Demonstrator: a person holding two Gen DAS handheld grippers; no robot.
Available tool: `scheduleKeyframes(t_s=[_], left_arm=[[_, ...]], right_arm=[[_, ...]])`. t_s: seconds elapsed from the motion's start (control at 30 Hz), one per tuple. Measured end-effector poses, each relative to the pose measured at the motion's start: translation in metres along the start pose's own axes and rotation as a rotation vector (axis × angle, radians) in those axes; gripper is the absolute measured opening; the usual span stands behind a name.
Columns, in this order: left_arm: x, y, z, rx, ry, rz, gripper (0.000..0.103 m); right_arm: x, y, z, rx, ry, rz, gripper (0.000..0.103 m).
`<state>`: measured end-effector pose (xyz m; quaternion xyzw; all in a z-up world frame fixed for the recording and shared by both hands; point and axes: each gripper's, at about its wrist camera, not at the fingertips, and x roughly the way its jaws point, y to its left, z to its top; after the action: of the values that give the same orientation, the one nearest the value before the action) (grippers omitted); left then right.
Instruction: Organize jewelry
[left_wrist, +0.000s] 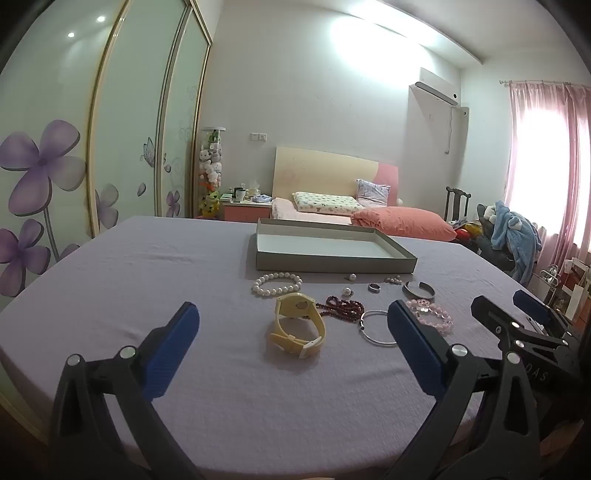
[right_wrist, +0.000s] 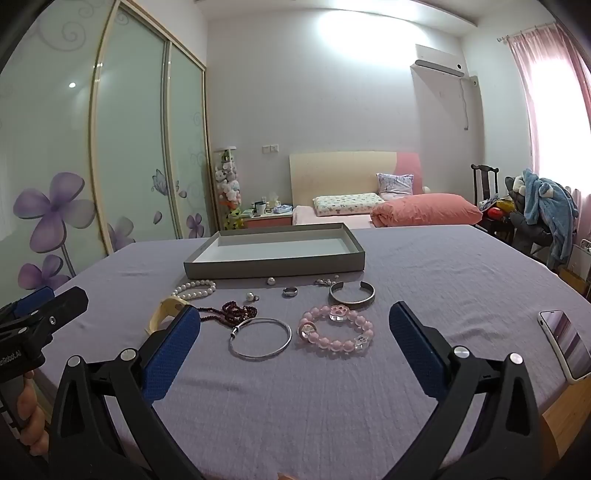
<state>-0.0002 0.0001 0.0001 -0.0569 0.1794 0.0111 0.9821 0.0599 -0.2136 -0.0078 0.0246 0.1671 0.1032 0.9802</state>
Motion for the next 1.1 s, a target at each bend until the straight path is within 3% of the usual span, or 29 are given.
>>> scheduleKeyframes(t_s=[1.1], left_arm=[[0.0001,0.0,0.0001,-0.001,0.002,0.001,0.099]], right_arm=[[0.0011,-0.0005,-0.0011,0.002,0.002,0.0,0.101]])
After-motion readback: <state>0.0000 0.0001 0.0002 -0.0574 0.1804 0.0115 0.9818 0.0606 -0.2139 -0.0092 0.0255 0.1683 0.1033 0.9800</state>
